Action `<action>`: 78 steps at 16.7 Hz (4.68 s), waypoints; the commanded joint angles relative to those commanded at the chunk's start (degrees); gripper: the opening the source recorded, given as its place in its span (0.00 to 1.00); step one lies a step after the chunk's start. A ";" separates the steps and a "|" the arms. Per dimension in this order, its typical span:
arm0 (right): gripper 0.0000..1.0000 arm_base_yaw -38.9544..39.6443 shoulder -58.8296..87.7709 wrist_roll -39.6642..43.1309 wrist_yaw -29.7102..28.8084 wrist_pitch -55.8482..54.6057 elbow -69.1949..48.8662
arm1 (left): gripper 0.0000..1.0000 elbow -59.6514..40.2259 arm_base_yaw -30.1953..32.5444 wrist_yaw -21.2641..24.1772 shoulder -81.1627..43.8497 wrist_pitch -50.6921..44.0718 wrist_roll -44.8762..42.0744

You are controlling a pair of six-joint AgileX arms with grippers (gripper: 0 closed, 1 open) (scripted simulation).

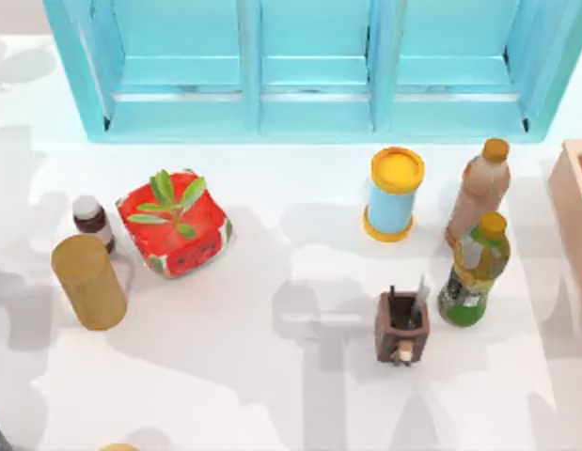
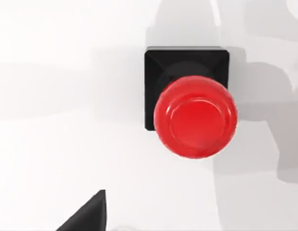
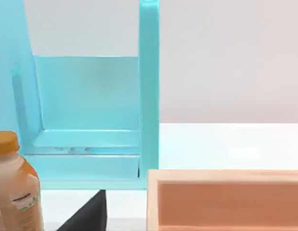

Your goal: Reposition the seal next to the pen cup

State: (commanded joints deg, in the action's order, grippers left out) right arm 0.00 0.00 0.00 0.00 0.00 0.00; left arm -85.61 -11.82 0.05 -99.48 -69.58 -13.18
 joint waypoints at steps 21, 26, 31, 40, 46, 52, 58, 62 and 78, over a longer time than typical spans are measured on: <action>1.00 0.00 0.00 0.00 0.00 0.00 0.00 | 1.00 8.52 -1.29 0.03 -12.93 14.97 -1.42; 1.00 0.00 0.00 0.00 0.00 0.00 0.00 | 0.92 9.02 -1.30 0.03 -13.09 15.53 -1.44; 1.00 0.00 0.00 0.00 0.00 0.00 0.00 | 0.55 9.02 -1.30 0.03 -13.09 15.53 -1.44; 1.00 0.00 0.00 0.00 0.00 0.00 0.00 | 0.00 9.02 -1.30 0.03 -13.09 15.53 -1.44; 1.00 0.00 0.00 0.00 0.00 0.00 0.00 | 0.00 9.02 -1.30 0.03 -13.09 15.53 -1.44; 1.00 0.00 0.00 0.00 0.00 0.00 0.00 | 0.00 2.58 3.90 0.03 -12.30 8.68 4.37; 1.00 0.00 0.00 0.00 0.00 0.00 0.00 | 0.00 -12.02 18.08 0.03 -8.85 -11.01 17.94; 1.00 0.00 0.00 0.00 0.00 0.00 0.00 | 0.00 -15.61 21.70 -0.02 -7.40 -14.76 21.46; 1.00 0.00 0.00 0.00 0.00 0.00 0.00 | 0.00 -16.05 56.69 4.82 -14.16 -6.46 57.02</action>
State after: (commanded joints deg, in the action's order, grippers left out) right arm 0.00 0.00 0.00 0.00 0.00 0.00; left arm -101.66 44.87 4.88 -113.64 -76.04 43.84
